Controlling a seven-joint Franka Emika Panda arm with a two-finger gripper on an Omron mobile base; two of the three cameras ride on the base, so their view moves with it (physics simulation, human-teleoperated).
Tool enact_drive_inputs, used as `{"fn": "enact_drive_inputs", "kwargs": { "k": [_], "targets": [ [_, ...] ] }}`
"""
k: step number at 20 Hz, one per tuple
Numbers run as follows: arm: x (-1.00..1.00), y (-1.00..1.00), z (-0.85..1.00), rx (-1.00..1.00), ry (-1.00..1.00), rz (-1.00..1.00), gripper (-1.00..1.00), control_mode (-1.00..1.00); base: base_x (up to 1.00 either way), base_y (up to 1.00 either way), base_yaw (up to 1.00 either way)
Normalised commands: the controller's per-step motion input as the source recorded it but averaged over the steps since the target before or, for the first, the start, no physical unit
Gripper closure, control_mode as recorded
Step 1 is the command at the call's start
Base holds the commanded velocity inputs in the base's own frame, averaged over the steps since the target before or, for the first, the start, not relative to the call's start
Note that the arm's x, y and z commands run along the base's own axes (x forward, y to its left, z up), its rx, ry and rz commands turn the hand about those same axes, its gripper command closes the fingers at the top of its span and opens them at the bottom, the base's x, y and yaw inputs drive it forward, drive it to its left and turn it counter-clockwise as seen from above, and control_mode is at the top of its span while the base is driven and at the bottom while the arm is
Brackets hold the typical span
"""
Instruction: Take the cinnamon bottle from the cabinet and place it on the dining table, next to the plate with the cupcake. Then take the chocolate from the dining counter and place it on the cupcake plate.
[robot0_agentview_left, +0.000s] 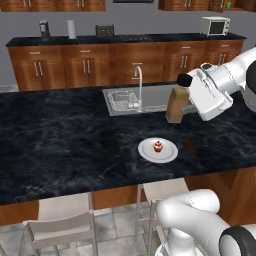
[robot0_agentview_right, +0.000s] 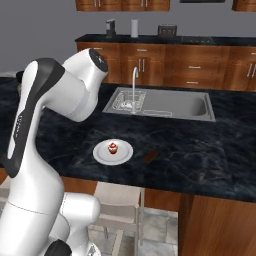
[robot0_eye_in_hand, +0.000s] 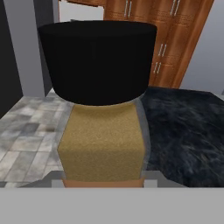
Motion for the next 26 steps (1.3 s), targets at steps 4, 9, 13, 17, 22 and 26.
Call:
{"fn": "enact_drive_inputs", "kwargs": {
  "k": [4,9,13,17,22,26],
  "targets": [
    [0.00,0.00,0.00,0.00,0.00,0.00,1.00,1.00,0.10,0.00,0.00],
    [0.00,0.00,0.00,0.00,0.00,0.00,1.00,1.00,0.00,0.00,0.00],
    [0.00,0.00,0.00,0.00,0.00,0.00,1.00,1.00,0.00,0.00,0.00],
    [0.00,0.00,0.00,0.00,0.00,0.00,1.00,1.00,0.00,0.00,0.00],
    [0.24,0.00,-0.08,-0.02,0.02,-0.15,1.00,-1.00,0.03,0.00,0.00],
    [0.52,0.14,-0.17,-0.14,0.00,-0.51,1.00,-1.00,0.00,0.00,0.00]
  ]
}}
